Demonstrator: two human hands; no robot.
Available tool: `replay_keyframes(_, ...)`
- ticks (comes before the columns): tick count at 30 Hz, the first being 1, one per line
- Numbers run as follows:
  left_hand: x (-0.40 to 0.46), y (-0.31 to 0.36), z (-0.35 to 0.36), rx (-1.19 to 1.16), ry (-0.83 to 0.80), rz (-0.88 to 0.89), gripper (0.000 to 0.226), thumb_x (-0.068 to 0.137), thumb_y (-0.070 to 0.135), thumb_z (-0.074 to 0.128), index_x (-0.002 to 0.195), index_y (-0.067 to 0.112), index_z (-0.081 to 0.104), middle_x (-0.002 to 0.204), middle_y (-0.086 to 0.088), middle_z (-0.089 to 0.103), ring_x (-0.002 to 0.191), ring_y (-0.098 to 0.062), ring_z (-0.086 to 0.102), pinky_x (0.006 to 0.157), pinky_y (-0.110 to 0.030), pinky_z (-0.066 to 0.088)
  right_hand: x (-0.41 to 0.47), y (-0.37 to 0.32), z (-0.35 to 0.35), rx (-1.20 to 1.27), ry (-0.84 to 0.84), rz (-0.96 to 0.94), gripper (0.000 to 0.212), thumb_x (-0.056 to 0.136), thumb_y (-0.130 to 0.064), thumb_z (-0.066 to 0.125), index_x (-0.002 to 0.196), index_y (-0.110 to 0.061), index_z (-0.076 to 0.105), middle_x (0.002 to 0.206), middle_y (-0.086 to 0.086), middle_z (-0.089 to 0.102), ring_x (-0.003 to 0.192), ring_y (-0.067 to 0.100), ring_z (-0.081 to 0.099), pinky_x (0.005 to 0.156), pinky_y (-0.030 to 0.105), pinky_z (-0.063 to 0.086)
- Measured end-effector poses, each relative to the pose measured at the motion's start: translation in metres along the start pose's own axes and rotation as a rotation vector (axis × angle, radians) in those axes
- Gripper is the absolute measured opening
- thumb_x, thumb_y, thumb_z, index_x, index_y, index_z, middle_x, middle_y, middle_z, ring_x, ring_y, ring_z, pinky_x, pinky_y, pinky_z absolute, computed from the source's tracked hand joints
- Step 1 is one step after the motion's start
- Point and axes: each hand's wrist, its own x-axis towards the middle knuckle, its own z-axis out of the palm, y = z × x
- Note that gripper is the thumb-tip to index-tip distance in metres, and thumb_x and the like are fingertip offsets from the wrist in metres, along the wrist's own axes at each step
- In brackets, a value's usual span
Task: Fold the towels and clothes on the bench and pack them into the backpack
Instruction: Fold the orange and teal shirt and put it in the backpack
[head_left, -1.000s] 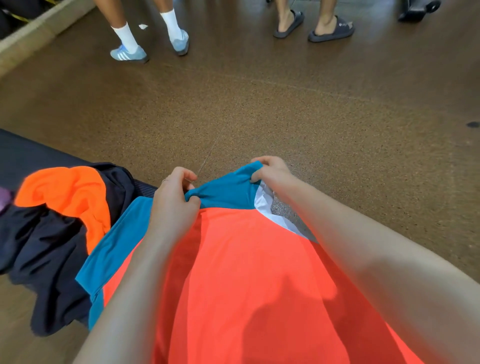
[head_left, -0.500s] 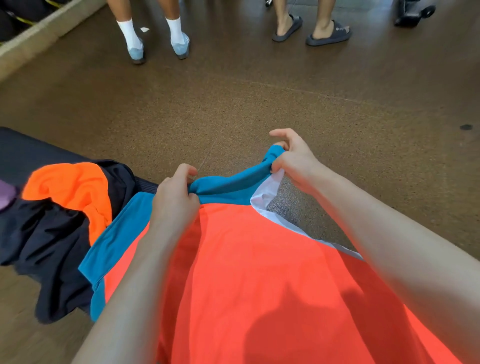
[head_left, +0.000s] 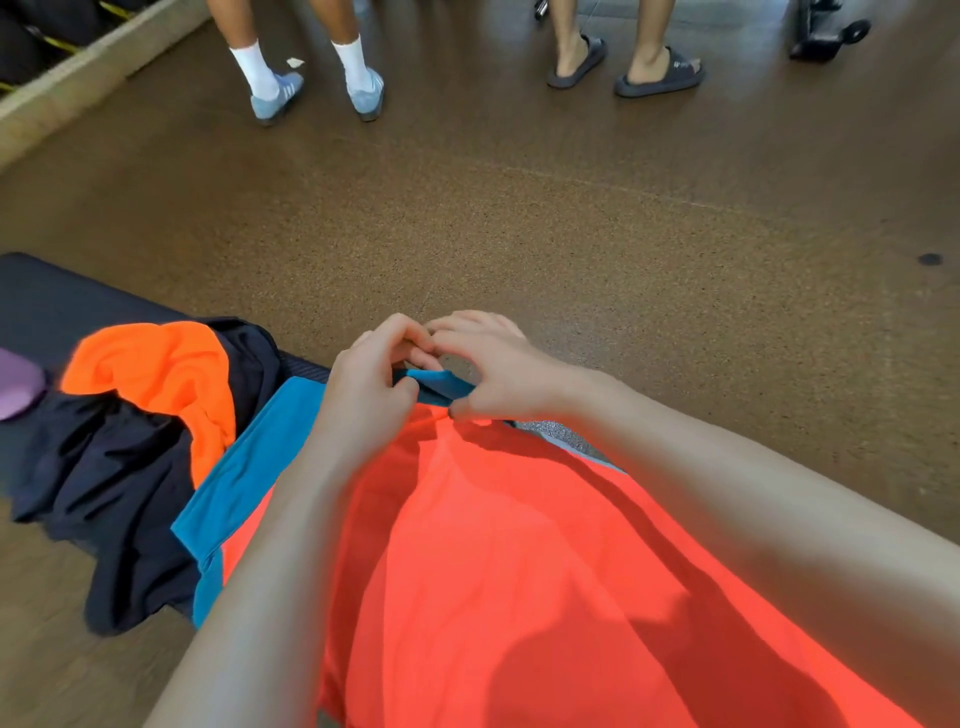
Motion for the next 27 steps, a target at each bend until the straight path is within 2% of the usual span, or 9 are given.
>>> replay_keyframes(3, -0.001, -0.005, -0.004, 0.038, 0.000, 0.023, 0.055, 0.066, -0.014, 0.048, 0.102, 0.026, 0.061, 0.089, 0.014, 0.073, 0.098, -0.018, 0.064, 0.082, -0.034, 0.047, 0.003, 0.003, 0.001, 0.005, 0.112, 0.009, 0.017, 0.067, -0.032, 0.064, 0.079, -0.029, 0.053, 0.100, -0.009, 0.065, 0.111, 0.018, 0.054, 0.113, 0.049, 0.029)
replay_keyframes(6, -0.002, -0.011, -0.003, 0.171, 0.006, 0.045, 0.056, 0.067, -0.018, 0.050, 0.106, 0.020, 0.064, 0.089, 0.012, 0.068, 0.094, -0.013, 0.056, 0.079, -0.011, 0.038, -0.002, 0.010, -0.006, -0.173, 0.130, 0.008, 0.021, 0.071, -0.023, 0.064, 0.067, -0.023, 0.044, 0.078, -0.005, 0.059, 0.098, 0.020, 0.055, 0.119, 0.042, 0.022)
replay_keyframes(9, -0.004, -0.021, -0.004, 0.277, 0.007, 0.059, 0.053, 0.067, -0.016, 0.051, 0.106, 0.019, 0.062, 0.089, 0.008, 0.063, 0.088, -0.016, 0.050, 0.079, -0.029, 0.043, -0.009, 0.018, -0.011, -0.300, 0.117, -0.054, 0.024, 0.071, -0.016, 0.059, 0.064, -0.024, 0.037, 0.067, -0.005, 0.050, 0.087, 0.020, 0.052, 0.118, 0.042, 0.021)
replay_keyframes(15, -0.009, -0.030, -0.008, 0.378, 0.013, 0.024, 0.032, 0.077, -0.006, 0.057, 0.093, 0.022, 0.060, 0.087, 0.003, 0.050, 0.087, -0.024, 0.051, 0.071, -0.042, 0.048, -0.021, 0.019, -0.014, -0.285, 0.155, -0.064, 0.016, 0.078, -0.011, 0.054, 0.088, -0.017, 0.043, 0.061, -0.005, 0.045, 0.068, 0.025, 0.046, 0.113, 0.039, 0.031)
replay_keyframes(17, -0.009, -0.033, -0.010, 0.393, 0.025, 0.002, 0.029, 0.076, -0.004, 0.059, 0.086, 0.024, 0.056, 0.085, 0.003, 0.046, 0.086, -0.026, 0.050, 0.067, -0.043, 0.047, -0.026, 0.016, -0.017, -0.257, 0.083, -0.019, 0.024, 0.080, -0.007, 0.053, 0.103, -0.012, 0.047, 0.068, -0.004, 0.049, 0.077, 0.031, 0.053, 0.090, 0.032, 0.038)
replay_keyframes(19, -0.010, -0.035, -0.012, 0.403, 0.031, -0.013, 0.031, 0.074, -0.006, 0.058, 0.083, 0.024, 0.053, 0.084, 0.003, 0.045, 0.084, -0.026, 0.050, 0.065, -0.041, 0.045, -0.031, 0.016, -0.018, -0.261, 0.011, 0.026, 0.035, 0.081, -0.004, 0.053, 0.115, -0.010, 0.051, 0.091, 0.004, 0.061, 0.091, 0.033, 0.058, 0.074, 0.037, 0.042)
replay_keyframes(21, -0.011, -0.037, -0.013, 0.411, 0.021, -0.022, 0.030, 0.075, -0.007, 0.056, 0.084, 0.021, 0.051, 0.083, 0.002, 0.046, 0.084, -0.027, 0.049, 0.065, -0.041, 0.043, -0.036, 0.016, -0.019, -0.299, -0.006, 0.017, 0.033, 0.080, -0.004, 0.052, 0.112, -0.012, 0.056, 0.103, 0.007, 0.062, 0.095, 0.034, 0.059, 0.075, 0.043, 0.048)
replay_keyframes(23, -0.013, -0.037, -0.013, 0.422, -0.008, -0.020, 0.031, 0.076, -0.007, 0.053, 0.085, 0.021, 0.047, 0.082, 0.001, 0.049, 0.085, -0.029, 0.048, 0.067, -0.042, 0.042, -0.042, 0.013, -0.020, -0.369, 0.038, 0.002, 0.024, 0.080, -0.005, 0.053, 0.103, -0.012, 0.057, 0.098, 0.007, 0.056, 0.088, 0.036, 0.059, 0.068, 0.044, 0.048)
replay_keyframes(27, -0.016, -0.036, -0.013, 0.420, -0.029, -0.068, 0.030, 0.078, -0.005, 0.050, 0.086, 0.021, 0.039, 0.076, 0.003, 0.049, 0.084, -0.029, 0.043, 0.066, -0.044, 0.042, -0.059, 0.007, -0.026, -0.477, 0.244, -0.048, 0.022, 0.072, 0.004, 0.061, 0.088, -0.009, 0.055, 0.088, 0.009, 0.047, 0.071, 0.032, 0.050, 0.049, 0.035, 0.032)
